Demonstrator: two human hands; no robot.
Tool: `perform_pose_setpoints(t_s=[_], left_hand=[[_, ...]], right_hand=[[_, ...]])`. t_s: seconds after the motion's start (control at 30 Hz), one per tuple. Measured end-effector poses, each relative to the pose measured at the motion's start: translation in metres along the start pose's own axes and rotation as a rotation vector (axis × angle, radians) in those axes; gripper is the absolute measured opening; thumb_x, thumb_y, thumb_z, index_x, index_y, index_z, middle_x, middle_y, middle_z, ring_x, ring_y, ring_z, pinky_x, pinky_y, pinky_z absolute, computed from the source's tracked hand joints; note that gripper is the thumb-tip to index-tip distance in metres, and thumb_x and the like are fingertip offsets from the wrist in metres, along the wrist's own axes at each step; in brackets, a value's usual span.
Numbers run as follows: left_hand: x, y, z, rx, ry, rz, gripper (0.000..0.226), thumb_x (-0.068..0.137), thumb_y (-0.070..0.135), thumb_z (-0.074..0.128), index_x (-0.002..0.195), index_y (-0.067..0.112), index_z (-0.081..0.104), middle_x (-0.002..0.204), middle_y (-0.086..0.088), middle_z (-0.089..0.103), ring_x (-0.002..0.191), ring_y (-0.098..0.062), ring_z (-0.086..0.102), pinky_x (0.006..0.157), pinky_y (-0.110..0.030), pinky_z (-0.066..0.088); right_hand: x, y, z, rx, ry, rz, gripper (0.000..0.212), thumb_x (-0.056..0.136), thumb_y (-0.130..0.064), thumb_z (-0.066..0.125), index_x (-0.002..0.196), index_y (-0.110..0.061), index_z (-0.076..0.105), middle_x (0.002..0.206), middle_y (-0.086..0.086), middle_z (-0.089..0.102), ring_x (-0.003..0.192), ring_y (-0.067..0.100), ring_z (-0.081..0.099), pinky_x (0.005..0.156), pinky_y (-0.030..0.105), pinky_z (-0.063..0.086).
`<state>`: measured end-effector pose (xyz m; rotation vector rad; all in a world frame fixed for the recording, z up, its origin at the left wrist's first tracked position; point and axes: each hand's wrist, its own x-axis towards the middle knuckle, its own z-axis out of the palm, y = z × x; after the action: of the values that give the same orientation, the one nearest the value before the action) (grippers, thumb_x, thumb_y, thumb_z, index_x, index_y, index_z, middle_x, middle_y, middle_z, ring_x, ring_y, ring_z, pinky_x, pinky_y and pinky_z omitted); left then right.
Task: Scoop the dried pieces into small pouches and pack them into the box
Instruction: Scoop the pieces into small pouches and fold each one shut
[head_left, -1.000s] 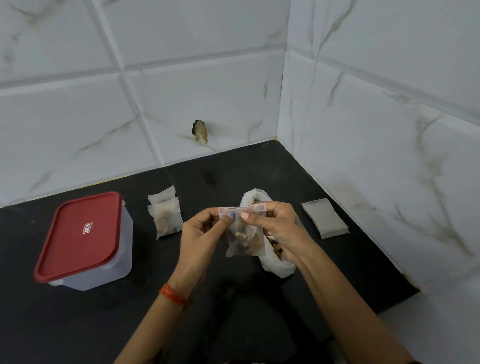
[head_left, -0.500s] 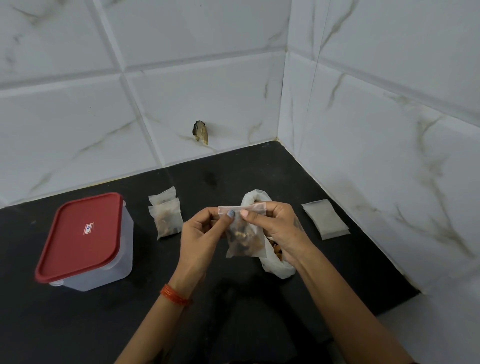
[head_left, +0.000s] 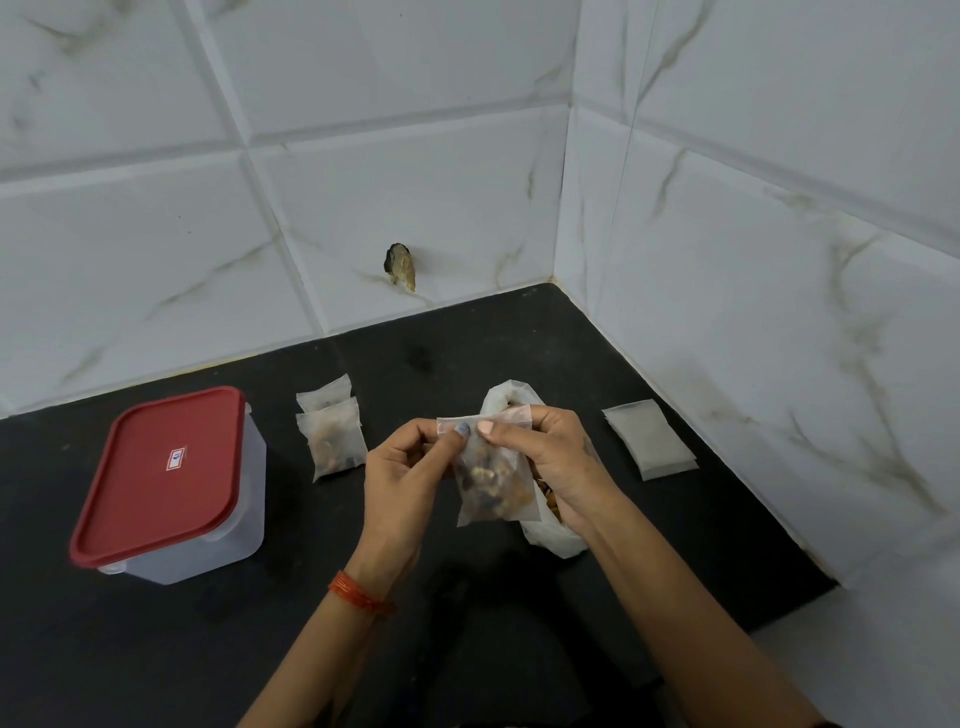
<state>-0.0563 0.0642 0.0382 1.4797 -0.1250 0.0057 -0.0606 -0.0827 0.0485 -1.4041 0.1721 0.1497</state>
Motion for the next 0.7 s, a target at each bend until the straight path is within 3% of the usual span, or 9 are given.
perform_pose_setpoints(t_s=[0.13,0.27,0.33,0.43,0.53,0.7], left_hand=[[0.0012,-0.0001,-0.0006,0.007,0.008,-0.002,0.010,0.088,0.006,0.057,0.082,0.005,0.066,0.077,-0.001,0.069,0.073,-0.012,0.066,0.065,-0.020,0.054],[0.0012,-0.0011,-0.0004,-0.001,0.033,-0.021,0.011,0.088,0.006,0.058,0.080,0.002,0.065,0.079,-0.010,0.066,0.074,-0.017,0.063,0.066,-0.024,0.054],[0.0009,-0.0022,0.0002,-0.006,0.048,-0.037,0.013,0.088,0.007,0.058,0.078,0.001,0.064,0.077,-0.011,0.065,0.074,-0.019,0.061,0.067,-0.027,0.052],[0.0003,-0.0020,0.0006,-0.017,0.040,-0.034,0.016,0.089,0.009,0.056,0.079,0.000,0.063,0.077,-0.012,0.063,0.073,-0.019,0.060,0.066,-0.027,0.050],[-0.0012,-0.0010,0.0006,0.010,-0.002,-0.015,0.011,0.087,0.010,0.058,0.084,0.002,0.065,0.079,-0.010,0.066,0.073,-0.017,0.064,0.064,-0.023,0.054],[-0.0007,0.0001,0.0000,0.020,0.017,-0.025,0.007,0.086,0.008,0.060,0.085,0.006,0.067,0.079,-0.004,0.070,0.075,-0.014,0.067,0.064,-0.019,0.053]], right_hand=[[-0.0007,0.0002,-0.0004,0.016,-0.009,0.013,0.014,0.083,-0.016,0.068,0.091,-0.007,0.073,0.089,0.011,0.074,0.088,0.022,0.071,0.082,0.038,0.057],[-0.0019,-0.0031,-0.0002,0.038,-0.019,0.044,0.011,0.084,-0.014,0.068,0.090,-0.006,0.072,0.077,0.004,0.073,0.071,0.010,0.069,0.056,0.018,0.052],[-0.0030,-0.0037,0.0017,0.073,-0.007,0.057,0.008,0.083,-0.011,0.067,0.086,-0.004,0.071,0.072,0.004,0.071,0.063,0.007,0.067,0.050,0.015,0.048],[-0.0031,-0.0030,0.0028,0.091,0.003,0.072,0.007,0.082,-0.009,0.068,0.076,-0.007,0.071,0.074,0.008,0.071,0.068,0.013,0.068,0.057,0.022,0.054],[-0.0017,-0.0017,0.0016,0.089,0.006,0.084,0.011,0.082,-0.011,0.068,0.086,-0.001,0.070,0.084,0.014,0.071,0.080,0.021,0.069,0.074,0.034,0.057],[-0.0033,-0.0005,0.0009,0.031,-0.039,0.088,0.014,0.086,-0.021,0.066,0.085,-0.008,0.071,0.075,0.004,0.068,0.066,0.009,0.063,0.057,0.019,0.046]])
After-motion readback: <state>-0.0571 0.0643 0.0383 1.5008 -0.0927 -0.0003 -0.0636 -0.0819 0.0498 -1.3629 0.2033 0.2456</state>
